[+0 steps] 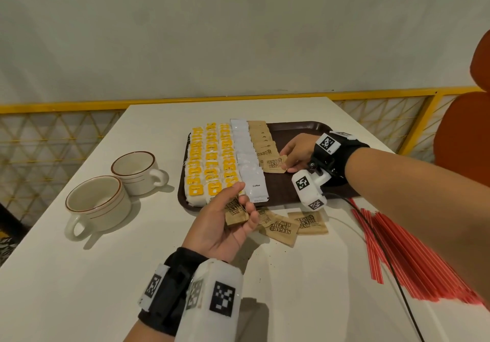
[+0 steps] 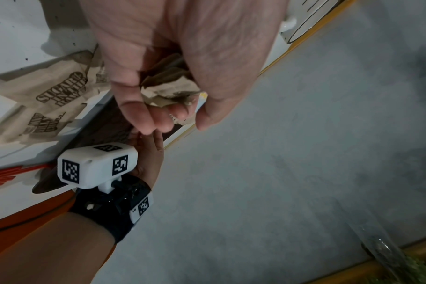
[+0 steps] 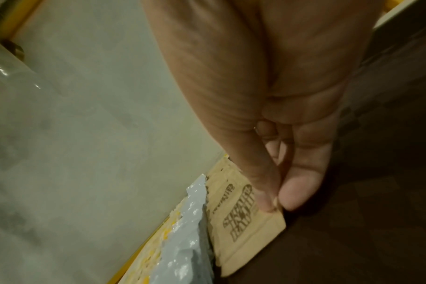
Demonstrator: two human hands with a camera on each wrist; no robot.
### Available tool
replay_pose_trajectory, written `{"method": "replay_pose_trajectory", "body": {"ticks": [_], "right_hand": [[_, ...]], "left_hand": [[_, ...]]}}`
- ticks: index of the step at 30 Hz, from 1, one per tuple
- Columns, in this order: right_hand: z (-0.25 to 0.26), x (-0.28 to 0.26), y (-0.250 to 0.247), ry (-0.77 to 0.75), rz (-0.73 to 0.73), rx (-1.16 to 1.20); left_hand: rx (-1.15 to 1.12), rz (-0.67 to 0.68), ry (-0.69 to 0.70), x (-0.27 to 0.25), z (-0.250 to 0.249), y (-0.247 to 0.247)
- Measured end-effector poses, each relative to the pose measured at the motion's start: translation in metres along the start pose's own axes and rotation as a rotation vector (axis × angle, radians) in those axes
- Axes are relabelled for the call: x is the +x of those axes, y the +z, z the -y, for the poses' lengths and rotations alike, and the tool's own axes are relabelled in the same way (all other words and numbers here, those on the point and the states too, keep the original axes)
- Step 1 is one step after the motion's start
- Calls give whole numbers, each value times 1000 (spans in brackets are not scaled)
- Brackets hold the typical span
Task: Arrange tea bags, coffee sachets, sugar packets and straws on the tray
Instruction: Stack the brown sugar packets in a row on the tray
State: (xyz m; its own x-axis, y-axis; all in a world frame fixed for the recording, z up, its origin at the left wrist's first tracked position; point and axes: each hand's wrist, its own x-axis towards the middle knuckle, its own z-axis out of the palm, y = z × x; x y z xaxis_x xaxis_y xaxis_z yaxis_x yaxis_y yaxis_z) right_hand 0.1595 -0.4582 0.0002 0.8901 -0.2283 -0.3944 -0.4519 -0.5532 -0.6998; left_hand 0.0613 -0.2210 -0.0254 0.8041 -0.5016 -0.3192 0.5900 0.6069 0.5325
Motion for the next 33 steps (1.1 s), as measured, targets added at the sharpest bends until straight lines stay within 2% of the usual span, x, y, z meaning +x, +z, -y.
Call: {"method": "replay_pose_trajectory", "body": {"ticks": [7, 12, 17, 22, 25, 27, 28, 30, 33], "right_hand": [[0, 5, 5, -6, 15, 24], [2, 9, 5, -29, 10, -57], [4, 9, 7, -41, -3, -6], [2, 2, 9, -59, -65, 42], [4, -8, 6, -75, -181, -63], [7, -24, 7, -115, -201, 18], [9, -36, 8, -134, -151, 117], [13, -66, 14, -163, 54, 306], [16, -101, 24, -222, 356, 419]], "left_hand": [[19, -9, 1, 0, 1, 0], [23, -16, -6, -1, -1, 1], [28, -23, -3, -1, -1, 1], [-7, -22, 10, -1, 0, 1], [-70, 3, -18, 0, -1, 0], [-105, 41, -21, 1, -3, -1], [-111, 59, -2, 2, -5, -1], [-39, 65, 82, 8, -10, 0], [233, 77, 200, 18, -17, 14]]}}
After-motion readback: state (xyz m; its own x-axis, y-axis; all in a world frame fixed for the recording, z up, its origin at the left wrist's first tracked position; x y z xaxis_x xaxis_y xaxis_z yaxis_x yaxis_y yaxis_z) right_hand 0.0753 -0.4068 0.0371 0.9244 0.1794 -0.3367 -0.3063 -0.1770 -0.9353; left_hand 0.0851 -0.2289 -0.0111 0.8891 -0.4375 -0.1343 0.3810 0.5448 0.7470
